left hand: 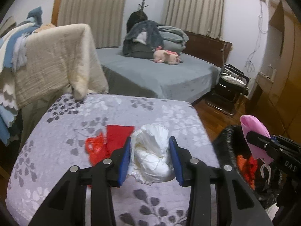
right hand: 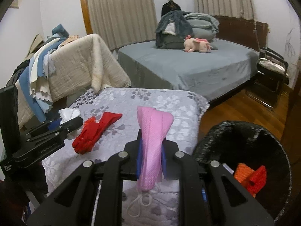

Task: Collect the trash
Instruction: 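Carry the tissue and pink mask over the black bin with both tools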

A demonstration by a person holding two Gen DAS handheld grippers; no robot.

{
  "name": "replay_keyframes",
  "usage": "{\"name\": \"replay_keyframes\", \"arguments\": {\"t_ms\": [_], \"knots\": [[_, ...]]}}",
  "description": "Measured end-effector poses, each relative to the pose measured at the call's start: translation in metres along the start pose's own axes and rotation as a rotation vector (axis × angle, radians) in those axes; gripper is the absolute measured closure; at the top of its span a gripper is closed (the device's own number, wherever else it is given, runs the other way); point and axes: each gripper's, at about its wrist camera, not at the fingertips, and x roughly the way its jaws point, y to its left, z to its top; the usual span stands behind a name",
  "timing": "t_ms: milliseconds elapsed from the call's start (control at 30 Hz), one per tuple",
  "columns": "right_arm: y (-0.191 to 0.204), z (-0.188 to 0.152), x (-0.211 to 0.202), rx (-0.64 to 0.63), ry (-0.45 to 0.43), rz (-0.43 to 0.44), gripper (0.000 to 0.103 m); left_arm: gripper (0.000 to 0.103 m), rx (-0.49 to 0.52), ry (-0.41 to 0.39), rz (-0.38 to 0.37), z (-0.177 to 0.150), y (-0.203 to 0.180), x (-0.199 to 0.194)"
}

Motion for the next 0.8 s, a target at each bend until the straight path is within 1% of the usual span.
{"name": "replay_keyframes", "arguments": {"t_ms": [467, 800], "knots": [[-0.072, -0.015, -0.039, 0.077, -0.028, -0.116, 0.088, 0.063, 0.102, 0.004, -0.131, 0.004, -0.081, 0.01], [-0.119, -0.029, -0.059, 0.123, -0.036, -0.198, 0.088, 0.063, 0.165, 0.019, -0.24, 0.0, -0.142, 0.023]]}}
